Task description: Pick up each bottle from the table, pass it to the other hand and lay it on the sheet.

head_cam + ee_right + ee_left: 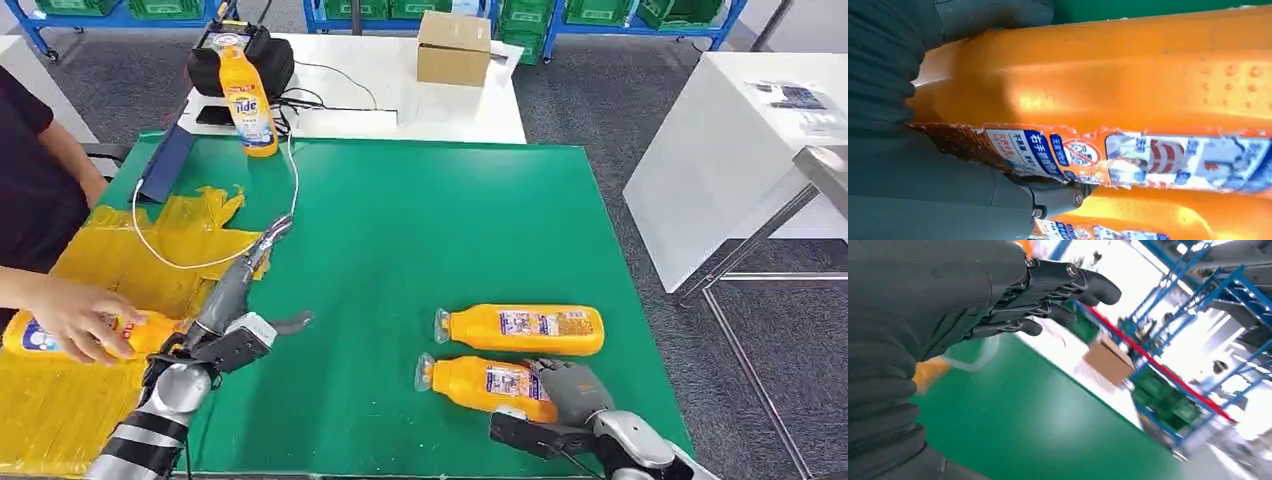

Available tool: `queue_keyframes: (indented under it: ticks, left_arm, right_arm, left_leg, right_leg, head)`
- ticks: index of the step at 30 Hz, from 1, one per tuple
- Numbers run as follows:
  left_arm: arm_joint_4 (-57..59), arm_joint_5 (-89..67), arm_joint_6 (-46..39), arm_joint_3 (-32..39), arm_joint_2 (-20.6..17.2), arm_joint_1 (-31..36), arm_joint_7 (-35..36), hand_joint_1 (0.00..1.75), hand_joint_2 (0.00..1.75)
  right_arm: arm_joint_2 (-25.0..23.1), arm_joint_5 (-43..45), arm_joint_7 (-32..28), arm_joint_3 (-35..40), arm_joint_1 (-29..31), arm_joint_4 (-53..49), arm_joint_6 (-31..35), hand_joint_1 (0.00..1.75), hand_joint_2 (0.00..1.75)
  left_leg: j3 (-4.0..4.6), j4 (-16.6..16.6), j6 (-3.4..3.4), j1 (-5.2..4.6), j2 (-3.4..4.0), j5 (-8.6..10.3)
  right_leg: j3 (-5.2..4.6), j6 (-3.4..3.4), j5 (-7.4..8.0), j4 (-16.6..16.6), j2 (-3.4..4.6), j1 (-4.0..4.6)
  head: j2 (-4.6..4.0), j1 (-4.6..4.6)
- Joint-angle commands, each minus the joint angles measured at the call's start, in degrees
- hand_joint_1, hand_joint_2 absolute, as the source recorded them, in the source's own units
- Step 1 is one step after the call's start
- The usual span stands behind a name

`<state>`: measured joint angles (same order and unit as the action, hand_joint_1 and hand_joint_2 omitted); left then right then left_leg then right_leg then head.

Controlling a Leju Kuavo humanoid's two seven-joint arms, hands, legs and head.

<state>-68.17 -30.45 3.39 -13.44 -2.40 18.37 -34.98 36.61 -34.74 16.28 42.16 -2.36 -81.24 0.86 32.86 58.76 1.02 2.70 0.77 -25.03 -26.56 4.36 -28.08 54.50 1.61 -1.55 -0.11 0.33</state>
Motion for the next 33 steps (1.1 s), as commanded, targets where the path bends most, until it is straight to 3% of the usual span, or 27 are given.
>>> queue_keyframes:
  ticks: [1,2,3,5,10,11,19,21,25,33]
  left_arm:
    - [-18.2,31.6,21.2,14.5,2.5,-13.6,10.0,0.00,1.75]
    - [-21.7,35.6,23.9,15.3,2.8,-16.2,12.3,0.00,1.75]
    - [-22.9,36.3,24.3,15.4,3.1,-17.1,12.8,0.00,1.75]
    - [-25.6,38.7,26.4,13.6,4.0,-19.1,13.7,0.00,1.75]
    - [-26.2,39.6,26.6,7.6,3.5,-20.5,14.3,0.00,1.75]
    - [-26.1,39.7,26.5,6.0,3.5,-20.7,14.3,0.00,1.75]
    - [-26.3,40.7,27.4,1.7,3.2,-20.7,14.2,0.00,1.75]
    - [-26.4,41.1,27.9,0.6,2.9,-20.3,14.2,0.00,1.75]
    - [-24.9,41.5,28.8,-2.6,2.8,-17.2,14.4,0.00,1.75]
    - [-21.5,40.8,28.3,-5.8,3.3,-13.4,14.7,0.00,1.75]
  right_arm:
    - [-20.0,22.9,-22.7,-17.2,-10.9,-15.7,7.4,1.75,1.75]
    - [-23.5,22.9,-23.3,-20.7,-11.9,-20.3,4.7,1.75,1.75]
    - [-25.4,22.1,-22.7,-22.7,-12.5,-22.3,2.8,1.75,1.75]
    - [-28.9,23.0,-26.4,-25.4,-13.6,-25.3,0.4,1.75,1.75]
    - [-31.6,21.2,-28.1,-26.6,-13.4,-25.4,-3.1,1.75,1.75]
    - [-32.2,20.9,-28.1,-25.9,-12.8,-24.7,-3.6,1.75,1.75]
    - [-33.2,18.3,-26.5,-20.5,-9.4,-21.5,-4.3,1.75,1.75]
    - [-32.8,17.8,-25.3,-19.0,-8.4,-20.3,-4.1,1.75,1.75]
    - [-30.2,15.5,-19.3,-14.3,-3.7,-12.5,-6.3,1.75,1.75]
    - [-30.4,11.8,-16.2,-4.8,2.4,-2.9,-9.5,1.75,1.75]
  left_leg:
    - [0.68,-0.1,-0.05,0.03,0.17,0.24]
    - [0.78,-0.2,-0.05,-0.03,0.31,0.27]
    - [0.49,0.0,0.11,0.01,0.29,-0.03]
    - [0.75,-0.2,0.07,-0.16,0.11,0.07]
    - [1.40,-0.2,-0.19,-0.34,-0.98,0.32]
    - [1.39,-0.2,-0.25,-0.38,-1.08,0.34]
    - [1.80,-0.3,-0.22,-0.51,-1.04,0.41]
    - [2.01,-0.1,-0.02,-0.40,-0.98,0.37]
    - [1.95,-0.1,-0.07,-0.41,-1.06,0.41]
    - [1.98,-0.1,-0.02,-0.36,-1.04,0.40]
  right_leg:
    - [-0.73,-0.30,0.25,0.0,0.09,0.10]
    - [-0.90,-0.38,0.30,0.0,0.23,0.06]
    - [-0.21,-0.25,0.07,0.2,0.30,0.14]
    - [-0.19,-0.45,-0.09,0.4,0.06,0.00]
    - [-0.53,-0.34,-0.29,0.4,-1.04,-0.17]
    - [-1.02,-0.38,-0.32,0.4,-1.18,-0.22]
    - [-1.32,-0.52,-0.28,0.4,-1.18,-0.38]
    - [-1.50,-0.29,-0.24,0.5,-1.05,-0.31]
    - [-1.42,-0.33,-0.21,0.4,-1.15,-0.30]
    - [-1.37,-0.26,-0.20,0.4,-1.10,-0.27]
  head:
    - [0.00,0.02]
    - [0.00,0.04]
    - [0.00,0.04]
    - [0.00,0.00]
    - [0.00,0.00]
    - [0.00,0.00]
    - [0.00,0.00]
    - [0.00,0.00]
    - [0.00,0.00]
    - [0.00,-0.02]
